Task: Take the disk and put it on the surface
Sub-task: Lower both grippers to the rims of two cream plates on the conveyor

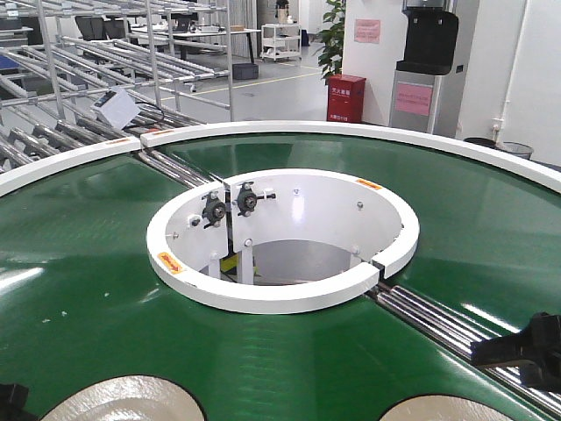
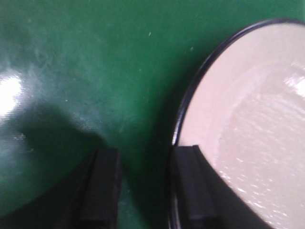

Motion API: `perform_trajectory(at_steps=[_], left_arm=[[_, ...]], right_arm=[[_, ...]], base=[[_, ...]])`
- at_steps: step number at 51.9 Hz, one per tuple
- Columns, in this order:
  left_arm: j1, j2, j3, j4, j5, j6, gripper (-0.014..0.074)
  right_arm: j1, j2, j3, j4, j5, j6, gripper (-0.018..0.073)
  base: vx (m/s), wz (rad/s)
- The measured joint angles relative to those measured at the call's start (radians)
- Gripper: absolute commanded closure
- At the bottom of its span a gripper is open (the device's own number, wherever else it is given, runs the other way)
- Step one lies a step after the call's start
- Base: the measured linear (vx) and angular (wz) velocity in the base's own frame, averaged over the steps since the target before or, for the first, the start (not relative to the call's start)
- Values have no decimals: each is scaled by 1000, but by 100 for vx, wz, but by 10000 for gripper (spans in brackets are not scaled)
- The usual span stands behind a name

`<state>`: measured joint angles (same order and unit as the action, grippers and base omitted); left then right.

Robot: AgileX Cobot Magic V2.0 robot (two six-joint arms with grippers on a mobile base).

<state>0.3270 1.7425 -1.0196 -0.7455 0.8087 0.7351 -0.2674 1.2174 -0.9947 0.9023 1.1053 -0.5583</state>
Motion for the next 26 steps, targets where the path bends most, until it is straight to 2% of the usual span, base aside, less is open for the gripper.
perform_trajectory(at_steps=[13,19,26], left_arm=[[0,81,-3,-197,102,194,215],[-1,129,-10,-224,139,219,235],[-21,161,-10,-242,184,222,348]], right_arm=[[0,0,0,26,-13,-2,16],[0,0,0,34,-13,-4,16],[0,0,0,37,-11,-4,16]], base=[[0,0],[0,0],[0,0]])
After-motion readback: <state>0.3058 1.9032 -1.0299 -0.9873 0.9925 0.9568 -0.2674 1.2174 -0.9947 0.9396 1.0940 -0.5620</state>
